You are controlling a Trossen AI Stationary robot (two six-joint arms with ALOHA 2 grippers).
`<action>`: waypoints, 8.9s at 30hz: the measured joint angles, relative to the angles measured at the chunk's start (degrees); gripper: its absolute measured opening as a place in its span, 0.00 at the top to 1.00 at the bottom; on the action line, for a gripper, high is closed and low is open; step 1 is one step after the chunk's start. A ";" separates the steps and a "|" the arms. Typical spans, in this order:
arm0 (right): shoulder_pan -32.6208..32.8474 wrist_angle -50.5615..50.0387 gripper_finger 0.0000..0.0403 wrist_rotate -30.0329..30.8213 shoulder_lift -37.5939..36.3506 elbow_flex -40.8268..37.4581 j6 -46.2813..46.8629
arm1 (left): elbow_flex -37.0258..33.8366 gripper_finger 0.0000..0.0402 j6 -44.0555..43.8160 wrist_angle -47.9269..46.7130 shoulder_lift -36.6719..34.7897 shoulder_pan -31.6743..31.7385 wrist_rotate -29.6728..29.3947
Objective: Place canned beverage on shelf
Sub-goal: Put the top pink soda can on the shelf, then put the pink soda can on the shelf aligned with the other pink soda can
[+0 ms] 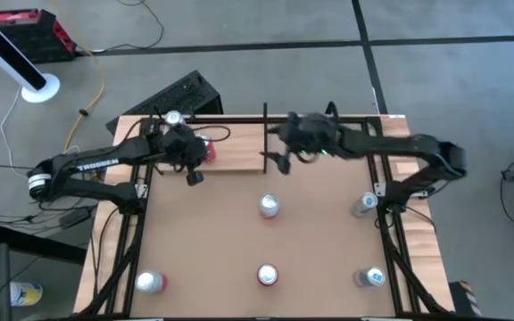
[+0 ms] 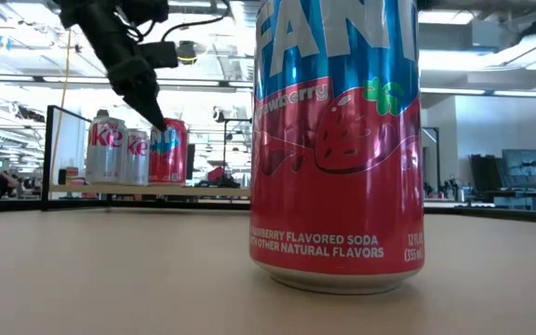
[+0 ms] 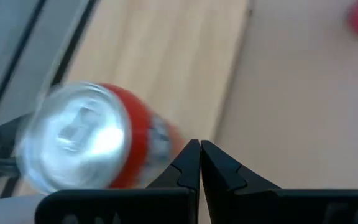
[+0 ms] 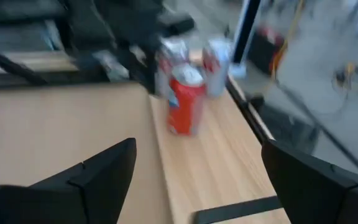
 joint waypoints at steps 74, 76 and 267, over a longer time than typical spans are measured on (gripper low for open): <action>10.53 39.51 0.08 17.72 -13.13 -31.53 -2.62 | 6.35 1.00 8.13 0.72 13.75 13.69 -6.42; 10.53 39.51 0.08 17.72 -13.13 -31.53 -2.62 | 6.35 1.00 8.50 1.10 13.75 13.69 -7.55; 27.57 38.75 0.08 44.56 -12.41 -31.53 -1.57 | 18.51 0.07 -0.61 47.00 44.72 -42.53 25.14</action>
